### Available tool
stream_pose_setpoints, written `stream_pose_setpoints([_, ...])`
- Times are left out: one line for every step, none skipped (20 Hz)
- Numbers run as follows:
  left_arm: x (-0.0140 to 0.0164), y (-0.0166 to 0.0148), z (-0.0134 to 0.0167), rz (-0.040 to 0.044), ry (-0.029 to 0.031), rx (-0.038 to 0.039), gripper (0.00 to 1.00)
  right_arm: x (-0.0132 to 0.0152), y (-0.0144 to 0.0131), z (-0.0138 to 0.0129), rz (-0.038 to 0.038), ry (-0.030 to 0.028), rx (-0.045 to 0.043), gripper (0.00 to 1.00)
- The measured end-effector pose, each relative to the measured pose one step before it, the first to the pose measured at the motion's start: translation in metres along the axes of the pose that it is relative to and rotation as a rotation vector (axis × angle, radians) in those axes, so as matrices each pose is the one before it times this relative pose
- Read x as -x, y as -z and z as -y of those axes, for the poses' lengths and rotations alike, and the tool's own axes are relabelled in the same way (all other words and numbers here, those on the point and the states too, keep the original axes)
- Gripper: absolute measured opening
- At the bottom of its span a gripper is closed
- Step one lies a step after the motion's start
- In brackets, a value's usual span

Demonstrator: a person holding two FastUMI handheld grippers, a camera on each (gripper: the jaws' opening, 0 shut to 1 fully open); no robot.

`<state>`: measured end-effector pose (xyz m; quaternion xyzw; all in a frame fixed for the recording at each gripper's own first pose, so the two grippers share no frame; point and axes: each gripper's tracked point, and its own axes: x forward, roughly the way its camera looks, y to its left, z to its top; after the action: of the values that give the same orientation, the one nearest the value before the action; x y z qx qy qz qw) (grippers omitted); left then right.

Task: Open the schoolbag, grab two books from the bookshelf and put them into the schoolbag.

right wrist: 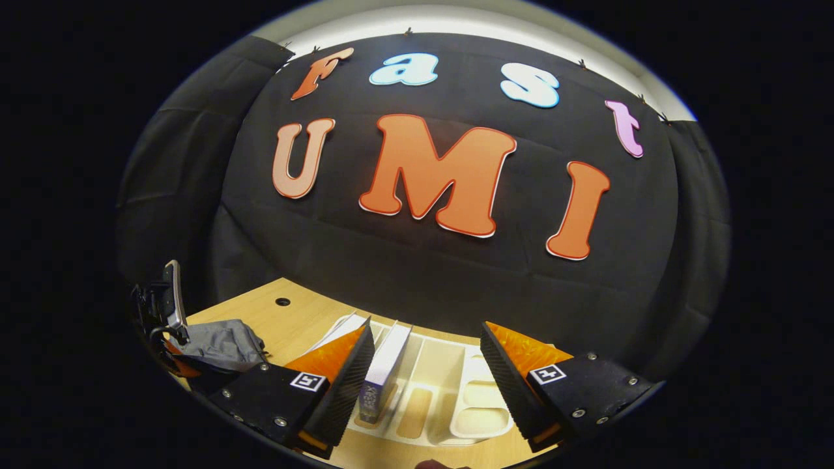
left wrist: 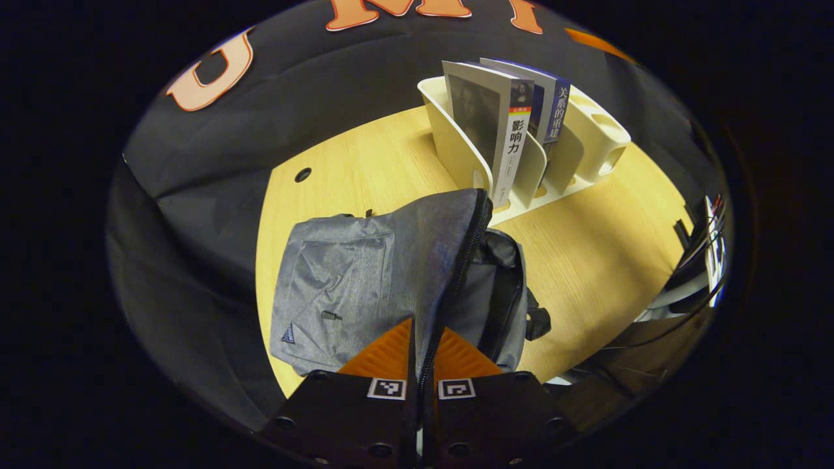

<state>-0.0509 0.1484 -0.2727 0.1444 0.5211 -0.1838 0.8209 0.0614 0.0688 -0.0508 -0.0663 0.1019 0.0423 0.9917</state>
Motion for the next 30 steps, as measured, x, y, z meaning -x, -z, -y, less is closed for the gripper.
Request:
stream_pose_setpoints([0.00211,-0.00285,-0.00569,0.00504,0.02726,-0.00368,0.04,-0.00469,0.00069,-0.01003,-0.02271,-0.00687,0.00427,0.97])
stream_pose_setpoints([0.00236,-0.00216,-0.00519,0.00101,0.02547,-0.00469,0.04,-0.00529,0.00240,-0.01046,-0.02218,-0.01245,0.00817,0.97])
stream_pose_setpoints([0.00086,-0.00263,-0.00717,0.00682,0.02048,-0.01600,0.04,-0.00510,0.00249,-0.00938,-0.02745,-0.00774,0.01006,0.97])
stream_pose_setpoints([0.00091,0.00094,-0.00903,-0.00126,0.01529,-0.02381,0.04,-0.00425,0.00370,-0.00639,-0.02875,-0.00846,0.00754,0.98])
stream_pose_setpoints([0.00132,-0.00041,-0.00963,-0.00029,0.00679,-0.01536,0.04,-0.00417,0.00110,-0.00803,-0.02704,-0.00829,-0.00269,0.98])
stream_pose_setpoints([0.00168,-0.00128,-0.00607,0.00216,0.01864,-0.00711,0.04,-0.00501,0.00058,-0.01081,-0.02560,-0.01643,-0.00822,0.98])
stream_pose_setpoints([0.00199,-0.00248,-0.00285,0.00562,0.02559,0.00274,0.04,-0.00458,0.00020,-0.00745,-0.02785,-0.01471,-0.01045,0.98])
stream_pose_setpoints([0.00214,-0.00285,-0.00233,0.00716,0.02791,-0.00458,0.04,-0.00507,0.00225,-0.00582,-0.03621,-0.00674,-0.00378,0.98])
stream_pose_setpoints([0.00260,-0.00291,-0.00548,0.00508,0.01877,-0.02177,0.04,-0.00599,0.00004,-0.00375,-0.02628,0.00438,-0.00351,0.98])
stream_pose_setpoints([0.00443,-0.00083,-0.00736,-0.00249,0.01416,-0.02306,0.04,-0.00480,-0.00148,-0.00432,-0.02678,0.00032,-0.00131,0.98])
stream_pose_setpoints([0.00345,-0.00283,-0.00689,-0.00536,0.01564,-0.01464,0.04,-0.00502,-0.00156,-0.00469,-0.02531,-0.00550,0.00099,0.98])
stream_pose_setpoints([0.00301,-0.00317,-0.00416,-0.00401,0.02068,-0.00903,0.04,-0.00440,-0.00093,-0.00495,-0.02264,-0.00502,0.00572,0.99])
stream_pose_setpoints([0.00261,-0.00429,-0.00261,-0.00015,0.02181,-0.00414,0.04,-0.00543,-0.00039,-0.00269,-0.02794,-0.00063,0.01337,0.99])
stream_pose_setpoints([0.00502,0.00087,-0.00232,-0.00342,0.01825,-0.00042,0.04,-0.00500,0.00128,-0.00230,-0.03187,0.00271,0.01670,0.99])
stream_pose_setpoints([0.00322,-0.00246,-0.00355,0.00131,0.01309,-0.00240,0.04,-0.00554,0.00508,-0.00539,-0.05679,-0.01429,0.00954,0.99])
stream_pose_setpoints([0.00187,-0.00267,-0.00181,0.00085,0.01780,-0.00083,0.04,0.00094,0.00771,-0.00735,-0.06993,-0.03129,-0.02173,0.99])
stream_pose_setpoints([0.00316,-0.00222,-0.00248,0.00021,0.01527,-0.00489,0.04,-0.00137,0.00575,-0.01269,-0.06380,-0.04899,-0.04787,0.99])
stream_pose_setpoints([0.00317,0.00012,-0.00460,0.00017,0.00314,-0.00758,0.04,-0.00286,0.00644,-0.01222,-0.06295,-0.03316,-0.05558,0.99])
stream_pose_setpoints([0.00396,-0.00071,-0.00463,0.00235,-0.00157,-0.00589,0.04,-0.00177,0.00217,-0.00598,-0.04658,-0.01277,-0.04483,0.99])
stream_pose_setpoints([0.00352,0.00070,-0.00271,0.00178,-0.00419,-0.00610,0.04,-0.00407,-0.00022,0.00567,-0.03113,0.00937,-0.02581,0.99])
stream_pose_setpoints([0.00415,-0.00023,-0.00310,0.00124,-0.00387,-0.00699,0.04,-0.00201,-0.00408,0.00556,-0.01365,0.02540,-0.00567,0.98])
stream_pose_setpoints([0.00283,0.00178,-0.00203,0.00101,-0.00399,-0.00867,0.04,-0.00623,0.00102,0.00498,-0.01515,0.02317,0.00667,0.96])
stream_pose_setpoints([0.00202,-0.00005,-0.00252,0.00007,-0.00392,-0.00578,0.04,-0.00532,0.00254,0.00546,-0.02502,0.02036,-0.00718,0.96])
stream_pose_setpoints([0.00256,-0.00046,-0.00054,-0.00021,-0.00130,-0.00122,0.04,-0.00539,0.00254,-0.00137,-0.02821,-0.00630,-0.01052,0.95])
stream_pose_setpoints([0.00036,0.00026,-0.00065,-0.00219,0.00046,-0.00098,0.04,-0.00484,0.00281,0.00173,-0.04040,0.00329,-0.02417,0.95])
stream_pose_setpoints([0.00096,0.00112,0.00055,-0.00288,-0.00121,-0.00251,0.04,-0.00269,-0.00070,0.00029,-0.02108,-0.00077,-0.01178,0.94])
stream_pose_setpoints([0.00104,-0.00129,-0.00069,-0.00325,-0.00083,-0.00653,0.04,-0.00610,-0.00037,0.00301,-0.02041,0.00858,-0.00962,0.93])
stream_pose_setpoints([0.00056,0.00007,0.00083,-0.00320,0.00023,-0.00208,0.04,-0.00413,0.00092,0.00174,-0.02752,0.00197,-0.00680,0.91])
stream_pose_setpoints([0.00051,-0.00160,-0.00008,-0.00238,0.00101,-0.00497,0.04,-0.00308,-0.00084,0.00087,-0.02499,-0.00023,-0.01901,0.90])
stream_pose_setpoints([-0.00022,0.00088,0.00047,-0.00227,0.00055,-0.00246,0.04,-0.00375,-0.00041,-0.00147,-0.02521,-0.00903,-0.02001,0.88])
